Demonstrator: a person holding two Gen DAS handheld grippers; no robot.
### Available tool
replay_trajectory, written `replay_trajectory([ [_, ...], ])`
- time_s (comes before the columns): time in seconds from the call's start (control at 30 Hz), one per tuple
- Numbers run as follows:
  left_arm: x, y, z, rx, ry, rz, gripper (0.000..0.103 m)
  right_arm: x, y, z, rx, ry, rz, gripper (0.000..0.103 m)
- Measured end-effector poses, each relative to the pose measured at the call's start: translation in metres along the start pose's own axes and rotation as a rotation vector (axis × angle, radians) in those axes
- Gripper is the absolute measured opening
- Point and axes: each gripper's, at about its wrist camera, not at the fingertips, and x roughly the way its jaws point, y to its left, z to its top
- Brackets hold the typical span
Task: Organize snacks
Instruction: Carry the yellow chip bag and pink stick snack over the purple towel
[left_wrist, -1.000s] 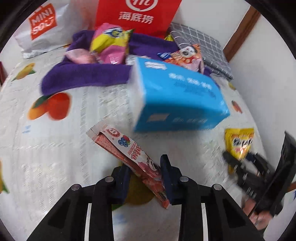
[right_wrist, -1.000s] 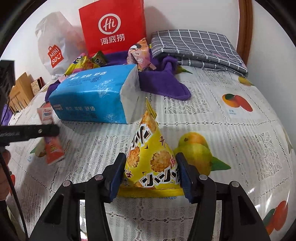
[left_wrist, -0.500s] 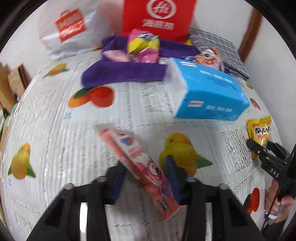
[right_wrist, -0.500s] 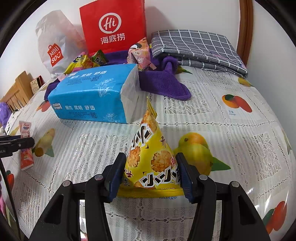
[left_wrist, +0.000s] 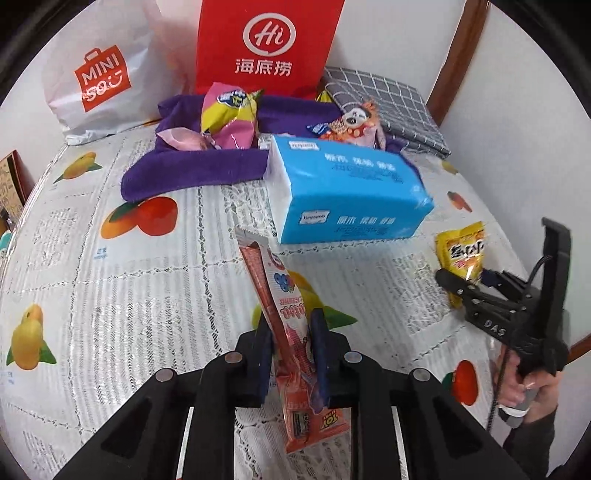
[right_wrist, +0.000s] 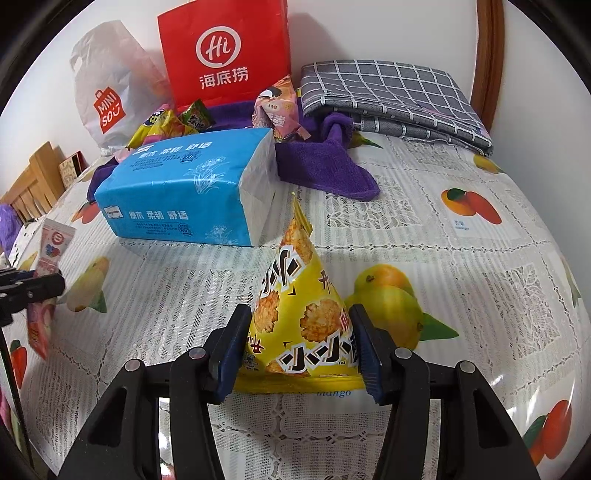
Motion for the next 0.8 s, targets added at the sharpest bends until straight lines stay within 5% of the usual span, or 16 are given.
replay_trajectory([
  [0.8,-0.042,-0.010,0.062,-0.012,-0.054,-0.080,0.019,-0.073,0.030,0.063,0.006,-0.097,0.147,0.052],
])
